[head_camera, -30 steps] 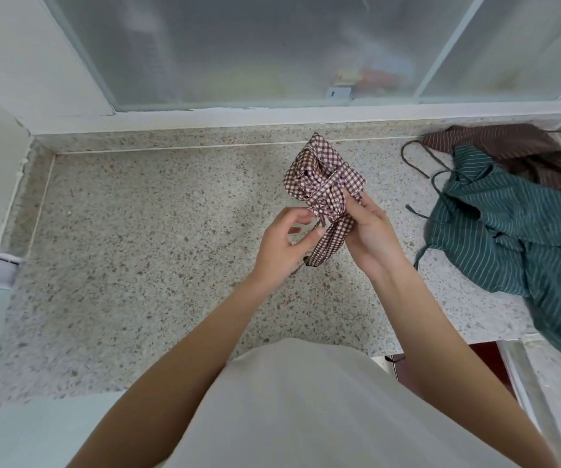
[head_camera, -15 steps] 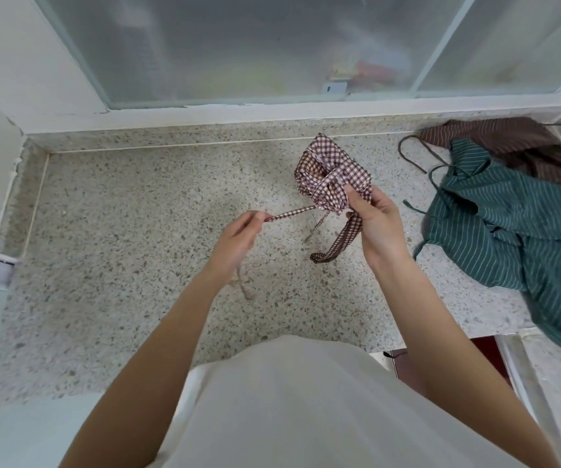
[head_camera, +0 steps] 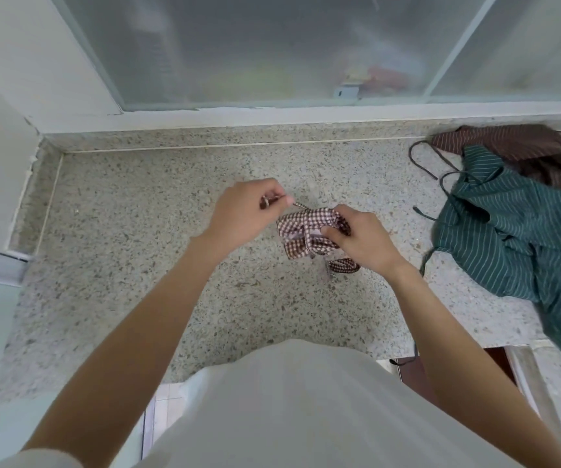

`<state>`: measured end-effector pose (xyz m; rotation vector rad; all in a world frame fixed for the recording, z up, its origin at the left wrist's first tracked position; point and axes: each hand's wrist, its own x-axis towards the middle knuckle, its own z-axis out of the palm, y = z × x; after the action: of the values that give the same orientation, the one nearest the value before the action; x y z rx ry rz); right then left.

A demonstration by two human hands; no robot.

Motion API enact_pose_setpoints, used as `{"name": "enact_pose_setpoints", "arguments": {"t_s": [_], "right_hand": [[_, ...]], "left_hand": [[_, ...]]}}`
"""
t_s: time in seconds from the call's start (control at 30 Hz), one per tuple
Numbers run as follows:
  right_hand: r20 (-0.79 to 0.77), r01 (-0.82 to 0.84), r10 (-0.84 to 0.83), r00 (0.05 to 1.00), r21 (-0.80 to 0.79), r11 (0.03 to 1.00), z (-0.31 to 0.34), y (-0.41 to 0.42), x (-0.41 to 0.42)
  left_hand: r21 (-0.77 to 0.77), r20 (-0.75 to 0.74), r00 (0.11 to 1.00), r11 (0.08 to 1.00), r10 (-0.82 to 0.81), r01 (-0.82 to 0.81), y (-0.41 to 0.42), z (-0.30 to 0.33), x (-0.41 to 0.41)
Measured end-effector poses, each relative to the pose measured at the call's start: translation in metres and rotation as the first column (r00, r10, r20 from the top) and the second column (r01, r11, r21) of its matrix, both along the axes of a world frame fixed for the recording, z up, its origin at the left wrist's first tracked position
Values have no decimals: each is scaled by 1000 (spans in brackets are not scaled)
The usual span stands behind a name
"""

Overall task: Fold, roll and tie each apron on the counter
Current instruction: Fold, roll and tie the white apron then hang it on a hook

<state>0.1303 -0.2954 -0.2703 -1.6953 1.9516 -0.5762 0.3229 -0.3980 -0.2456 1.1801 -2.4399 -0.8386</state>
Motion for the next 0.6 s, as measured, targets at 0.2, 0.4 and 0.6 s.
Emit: {"name": "enact_pose_setpoints", "arguments": {"t_s": [0.2, 0.4, 0.6], "right_hand": [[408, 332, -344, 846, 104, 938, -9, -16, 31], [639, 359, -584, 501, 460, 812, -62, -53, 58], [487, 455, -688, 538, 520, 723, -107, -84, 52]], "left_hand": [[46, -255, 940, 974, 228, -223, 39, -32, 7], [175, -269, 860, 900, 433, -399, 14, -78, 19], [387, -114, 888, 844, 445, -373, -16, -132, 3]]}}
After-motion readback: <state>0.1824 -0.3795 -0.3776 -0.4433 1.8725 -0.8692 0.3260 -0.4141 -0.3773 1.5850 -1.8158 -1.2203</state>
